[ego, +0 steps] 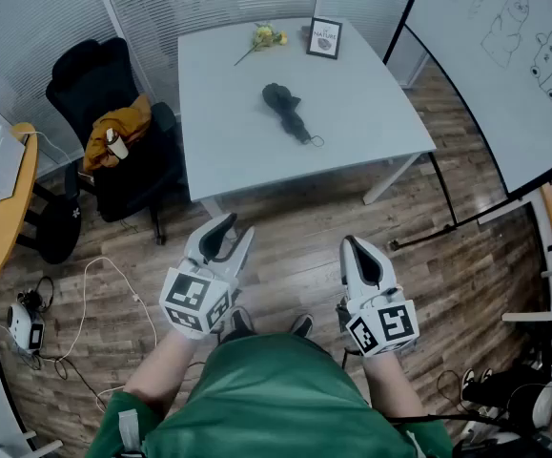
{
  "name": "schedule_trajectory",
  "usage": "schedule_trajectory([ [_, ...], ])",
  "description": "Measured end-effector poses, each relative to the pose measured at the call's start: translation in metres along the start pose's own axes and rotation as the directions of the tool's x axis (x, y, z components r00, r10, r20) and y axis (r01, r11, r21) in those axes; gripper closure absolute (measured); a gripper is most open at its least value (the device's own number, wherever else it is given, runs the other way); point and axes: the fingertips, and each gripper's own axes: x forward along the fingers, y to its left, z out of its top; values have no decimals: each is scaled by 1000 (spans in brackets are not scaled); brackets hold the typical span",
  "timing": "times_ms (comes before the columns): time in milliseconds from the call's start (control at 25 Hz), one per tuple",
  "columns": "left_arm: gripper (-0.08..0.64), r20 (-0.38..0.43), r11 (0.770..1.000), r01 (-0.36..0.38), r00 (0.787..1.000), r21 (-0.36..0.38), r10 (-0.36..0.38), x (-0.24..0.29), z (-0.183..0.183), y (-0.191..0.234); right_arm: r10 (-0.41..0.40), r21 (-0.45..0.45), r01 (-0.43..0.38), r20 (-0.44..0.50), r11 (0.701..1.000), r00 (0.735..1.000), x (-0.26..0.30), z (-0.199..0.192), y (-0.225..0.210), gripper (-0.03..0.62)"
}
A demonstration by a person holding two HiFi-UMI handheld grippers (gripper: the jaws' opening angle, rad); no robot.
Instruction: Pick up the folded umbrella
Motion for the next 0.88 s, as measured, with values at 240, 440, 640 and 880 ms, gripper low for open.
schedule_trajectory([
  [240, 410, 5, 1000, 18, 1000, 14, -18, -18, 2, 33, -23, -8, 23, -7, 1000, 1000, 19, -3, 31, 589],
  [440, 410, 11, 1000, 29, 1000, -2, -29, -32, -1, 65, -86, -4, 86, 8, 996, 996, 30, -1, 47, 589],
  [640, 410, 20, 999, 27, 999, -29, -27, -46, -13, 95, -157, -14, 156, -16, 988, 988, 40, -3, 52, 589],
  [880, 410, 14, 998, -6, 1000, -62, 7, -51, -22, 124, -145, -69, 141, -60, 988, 988, 55, -5, 64, 589],
])
